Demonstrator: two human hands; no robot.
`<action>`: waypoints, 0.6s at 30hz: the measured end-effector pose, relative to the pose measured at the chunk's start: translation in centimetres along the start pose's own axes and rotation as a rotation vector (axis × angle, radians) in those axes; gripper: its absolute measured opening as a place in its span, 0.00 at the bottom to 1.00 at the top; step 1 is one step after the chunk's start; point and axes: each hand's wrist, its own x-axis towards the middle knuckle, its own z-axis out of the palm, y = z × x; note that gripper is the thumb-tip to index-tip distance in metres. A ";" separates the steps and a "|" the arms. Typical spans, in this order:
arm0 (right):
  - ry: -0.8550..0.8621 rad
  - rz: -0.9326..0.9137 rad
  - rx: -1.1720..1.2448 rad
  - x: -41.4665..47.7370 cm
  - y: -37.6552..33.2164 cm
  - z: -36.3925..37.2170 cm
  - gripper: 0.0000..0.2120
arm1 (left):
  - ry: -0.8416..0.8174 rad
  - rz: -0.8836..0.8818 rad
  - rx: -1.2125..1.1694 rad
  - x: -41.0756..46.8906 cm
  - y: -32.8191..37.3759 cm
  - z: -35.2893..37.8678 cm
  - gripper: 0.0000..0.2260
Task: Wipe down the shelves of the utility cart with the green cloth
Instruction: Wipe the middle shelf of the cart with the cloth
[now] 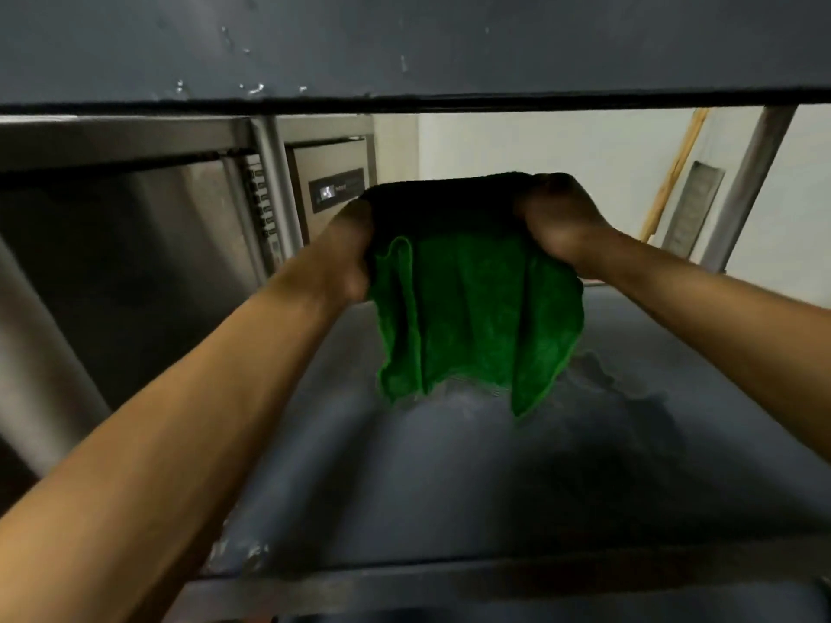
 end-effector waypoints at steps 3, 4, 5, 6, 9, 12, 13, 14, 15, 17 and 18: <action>0.012 -0.189 -0.245 4.1 0.1 0.7 0.11 | -0.065 0.039 0.132 3.9 1.6 -1.2 0.15; -0.004 -0.216 -0.293 5.7 0.3 0.9 0.13 | -0.062 0.074 0.182 5.3 2.4 -1.9 0.16; -0.012 -0.222 -0.315 7.4 0.5 1.1 0.16 | -0.017 0.125 0.246 6.7 3.3 -2.8 0.13; -0.005 -0.223 -0.306 8.9 0.8 1.3 0.20 | 0.046 0.185 0.319 8.0 4.2 -3.7 0.11; 0.133 -0.267 -0.007 11.4 0.2 2.7 0.17 | 0.188 0.429 0.558 11.2 5.4 -6.2 0.06; 0.223 -0.272 0.035 12.1 1.1 6.6 0.13 | 0.389 0.595 0.869 12.2 3.9 -8.2 0.04; 0.195 -0.260 -0.046 11.8 1.9 8.1 0.15 | 0.375 0.574 1.006 12.2 2.5 -9.2 0.05; 0.130 -0.253 -0.135 11.1 2.8 9.6 0.16 | 0.327 0.515 1.119 12.1 0.9 -10.3 0.06; 0.006 -0.241 -0.183 10.1 3.8 10.9 0.17 | 0.280 0.424 1.233 12.0 -0.8 -11.7 0.08; -0.318 -0.197 -0.325 8.0 6.0 13.6 0.21 | 0.209 0.188 1.477 11.5 -4.1 -14.0 0.14; -0.451 -0.160 -0.403 7.0 7.1 14.6 0.22 | 0.158 0.080 1.573 11.3 -5.6 -14.7 0.17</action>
